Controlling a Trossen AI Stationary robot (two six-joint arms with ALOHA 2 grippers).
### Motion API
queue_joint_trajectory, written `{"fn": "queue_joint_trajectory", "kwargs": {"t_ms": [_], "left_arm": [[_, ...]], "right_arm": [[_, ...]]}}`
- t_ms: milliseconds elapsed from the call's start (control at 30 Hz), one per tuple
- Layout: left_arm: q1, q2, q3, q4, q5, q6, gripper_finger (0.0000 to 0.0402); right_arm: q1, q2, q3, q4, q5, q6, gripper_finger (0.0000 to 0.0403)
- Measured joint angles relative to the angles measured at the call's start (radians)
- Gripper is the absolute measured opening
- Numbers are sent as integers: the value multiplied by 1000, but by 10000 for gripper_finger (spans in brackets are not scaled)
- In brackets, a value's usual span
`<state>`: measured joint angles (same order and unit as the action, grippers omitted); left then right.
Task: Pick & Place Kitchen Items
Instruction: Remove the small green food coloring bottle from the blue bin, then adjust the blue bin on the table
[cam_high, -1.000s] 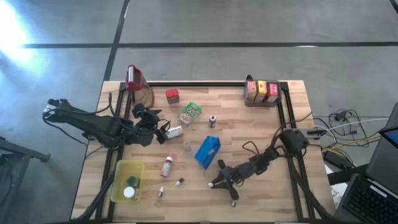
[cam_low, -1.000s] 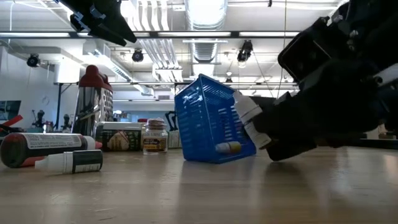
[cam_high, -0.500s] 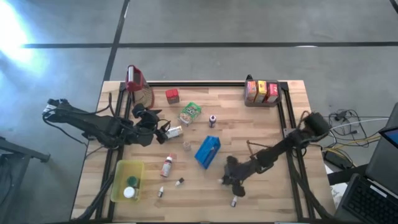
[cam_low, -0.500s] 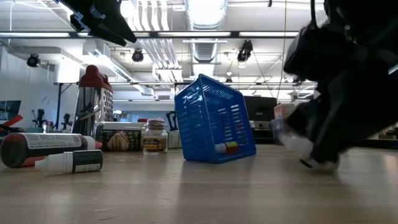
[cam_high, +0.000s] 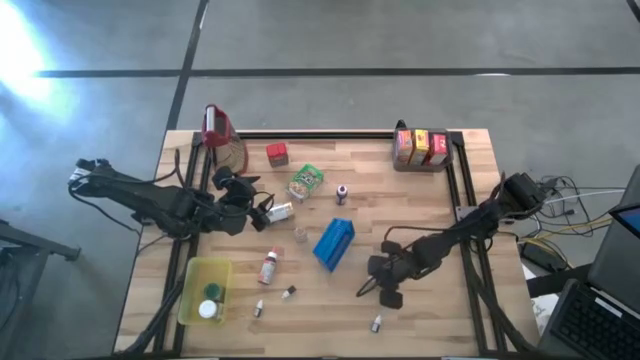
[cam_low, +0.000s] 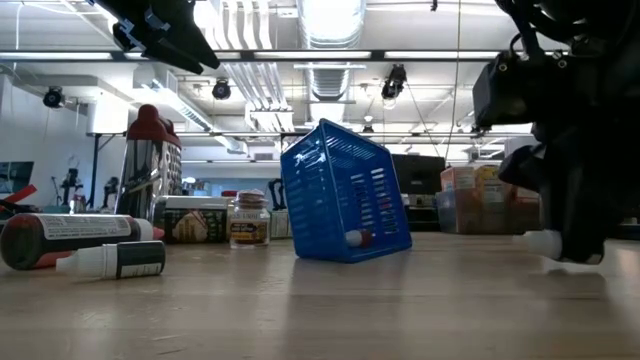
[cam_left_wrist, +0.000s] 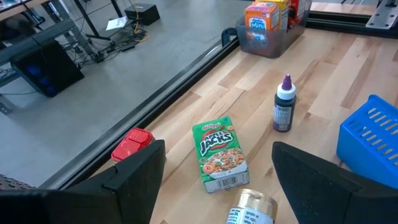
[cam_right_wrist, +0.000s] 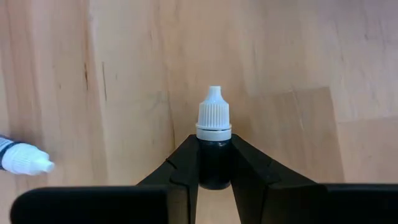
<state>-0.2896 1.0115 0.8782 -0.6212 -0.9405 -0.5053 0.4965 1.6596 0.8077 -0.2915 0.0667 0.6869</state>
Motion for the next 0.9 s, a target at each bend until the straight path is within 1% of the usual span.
{"fn": "queue_joint_trajectory", "kwargs": {"t_ms": [200, 533, 667, 833, 900], "left_arm": [[0, 0, 0, 0, 0, 0, 300], [0, 0, 0, 0, 0, 0, 300], [0, 0, 0, 0, 0, 0, 300], [0, 0, 0, 0, 0, 0, 300], [0, 0, 0, 0, 0, 0, 300]], "right_arm": [[1, 11, -2, 4, -15, 22, 82], [1, 11, 24, -5, -17, -4, 152], [0, 11, 66, -74, -13, -36, 170], [0, 11, 147, -130, 59, -117, 166], [0, 11, 175, -130, 130, -146, 160]]}}
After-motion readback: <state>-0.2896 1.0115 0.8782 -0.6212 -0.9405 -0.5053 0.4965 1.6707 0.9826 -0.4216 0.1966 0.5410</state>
